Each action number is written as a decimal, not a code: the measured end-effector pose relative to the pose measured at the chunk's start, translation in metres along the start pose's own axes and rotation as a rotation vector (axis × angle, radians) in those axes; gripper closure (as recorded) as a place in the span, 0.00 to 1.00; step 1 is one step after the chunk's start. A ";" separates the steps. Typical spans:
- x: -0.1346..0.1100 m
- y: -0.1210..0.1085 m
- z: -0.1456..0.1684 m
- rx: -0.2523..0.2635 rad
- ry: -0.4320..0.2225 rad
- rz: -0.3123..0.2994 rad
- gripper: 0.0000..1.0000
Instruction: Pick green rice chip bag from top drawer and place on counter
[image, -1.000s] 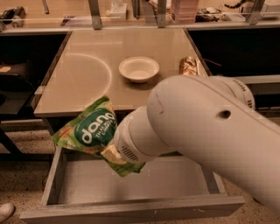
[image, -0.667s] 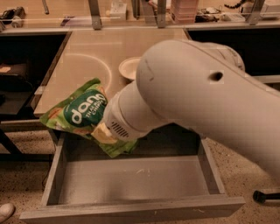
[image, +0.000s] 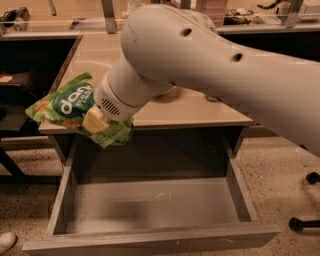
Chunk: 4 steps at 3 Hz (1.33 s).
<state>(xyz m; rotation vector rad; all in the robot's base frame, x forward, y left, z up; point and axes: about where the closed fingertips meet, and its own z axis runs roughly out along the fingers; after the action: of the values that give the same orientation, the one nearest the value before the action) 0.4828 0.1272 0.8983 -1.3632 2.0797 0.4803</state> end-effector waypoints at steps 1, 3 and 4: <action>-0.025 -0.018 0.026 -0.044 -0.002 -0.012 1.00; -0.052 -0.055 0.063 -0.083 0.032 -0.013 1.00; -0.057 -0.076 0.073 -0.085 0.049 -0.002 1.00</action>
Offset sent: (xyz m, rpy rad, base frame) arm 0.0942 0.0616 -0.0137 0.0002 0.0728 0.0846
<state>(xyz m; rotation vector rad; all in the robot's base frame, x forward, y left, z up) 0.5899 0.1793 0.8824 -1.4383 2.1189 0.5449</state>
